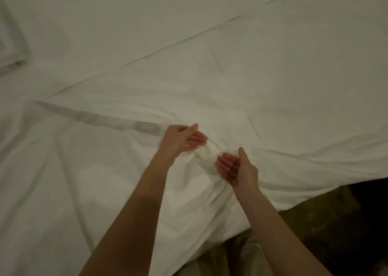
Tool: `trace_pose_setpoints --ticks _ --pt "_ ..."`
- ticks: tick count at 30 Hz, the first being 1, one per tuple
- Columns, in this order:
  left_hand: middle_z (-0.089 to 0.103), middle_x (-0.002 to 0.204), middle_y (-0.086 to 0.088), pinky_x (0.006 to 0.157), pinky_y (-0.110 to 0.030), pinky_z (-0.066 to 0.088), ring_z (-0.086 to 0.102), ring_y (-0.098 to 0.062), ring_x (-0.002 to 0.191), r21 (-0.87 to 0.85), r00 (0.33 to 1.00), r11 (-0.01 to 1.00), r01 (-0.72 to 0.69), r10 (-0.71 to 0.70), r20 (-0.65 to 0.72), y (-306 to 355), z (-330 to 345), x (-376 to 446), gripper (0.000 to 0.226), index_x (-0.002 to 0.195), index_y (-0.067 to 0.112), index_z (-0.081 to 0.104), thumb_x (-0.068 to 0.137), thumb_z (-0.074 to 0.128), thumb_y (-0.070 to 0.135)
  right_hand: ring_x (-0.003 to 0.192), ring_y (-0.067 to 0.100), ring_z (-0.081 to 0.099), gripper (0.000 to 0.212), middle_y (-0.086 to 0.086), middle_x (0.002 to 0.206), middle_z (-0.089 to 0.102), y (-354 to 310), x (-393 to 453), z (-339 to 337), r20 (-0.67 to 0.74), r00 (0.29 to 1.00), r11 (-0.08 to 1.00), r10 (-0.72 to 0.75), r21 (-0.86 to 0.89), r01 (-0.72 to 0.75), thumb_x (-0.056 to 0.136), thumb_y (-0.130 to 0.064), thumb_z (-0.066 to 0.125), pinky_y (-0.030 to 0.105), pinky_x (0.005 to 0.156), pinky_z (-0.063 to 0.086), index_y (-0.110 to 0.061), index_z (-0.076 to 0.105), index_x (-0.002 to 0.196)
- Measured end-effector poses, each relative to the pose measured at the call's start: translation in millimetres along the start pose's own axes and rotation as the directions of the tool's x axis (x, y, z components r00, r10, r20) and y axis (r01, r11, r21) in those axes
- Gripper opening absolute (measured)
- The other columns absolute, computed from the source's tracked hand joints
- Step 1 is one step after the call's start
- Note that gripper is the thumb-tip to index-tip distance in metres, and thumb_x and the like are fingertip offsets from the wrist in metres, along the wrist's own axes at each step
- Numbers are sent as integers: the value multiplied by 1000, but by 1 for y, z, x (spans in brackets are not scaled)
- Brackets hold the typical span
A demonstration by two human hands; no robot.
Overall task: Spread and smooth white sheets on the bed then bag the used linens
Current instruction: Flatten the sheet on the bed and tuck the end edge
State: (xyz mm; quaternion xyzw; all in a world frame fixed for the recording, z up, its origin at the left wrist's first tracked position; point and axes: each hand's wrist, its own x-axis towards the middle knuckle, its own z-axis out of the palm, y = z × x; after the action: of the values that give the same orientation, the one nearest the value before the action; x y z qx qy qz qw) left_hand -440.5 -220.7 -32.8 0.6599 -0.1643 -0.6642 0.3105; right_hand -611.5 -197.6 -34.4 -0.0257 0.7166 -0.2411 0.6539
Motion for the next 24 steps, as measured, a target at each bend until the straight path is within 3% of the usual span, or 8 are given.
trace_pose_setpoints --ticks 7,12,17,24 --pt "75 86 -12 77 -28 57 74 -21 81 187 994 982 27 -47 102 22 -19 0 32 86 2 71 96 57 29 61 18 72 48 10 71 73 -11 1 10 81 994 995 71 -72 -65 94 -46 55 25 55 53 0 67 86" --pt "76 88 -11 75 -24 58 73 -21 84 172 980 981 88 -117 161 21 -29 -12 30 89 2 72 95 59 29 54 16 69 43 9 66 72 -2 -11 24 153 968 971 200 -166 -175 93 -42 56 22 50 52 -2 67 81" --pt "76 92 -10 76 -28 56 73 -22 88 145 976 971 189 -202 79 -14 -43 -34 32 96 1 72 94 59 31 57 14 70 29 6 70 73 23 -18 21 128 983 985 133 -126 -117 95 -29 58 21 50 53 -4 69 86" --pt "75 96 -6 75 -27 58 74 -21 86 -90 981 987 134 -145 -130 -36 -44 -49 36 100 3 69 91 63 38 58 11 68 30 5 71 74 45 -36 11 138 990 992 21 -124 -4 93 -32 61 18 55 52 -6 71 84"
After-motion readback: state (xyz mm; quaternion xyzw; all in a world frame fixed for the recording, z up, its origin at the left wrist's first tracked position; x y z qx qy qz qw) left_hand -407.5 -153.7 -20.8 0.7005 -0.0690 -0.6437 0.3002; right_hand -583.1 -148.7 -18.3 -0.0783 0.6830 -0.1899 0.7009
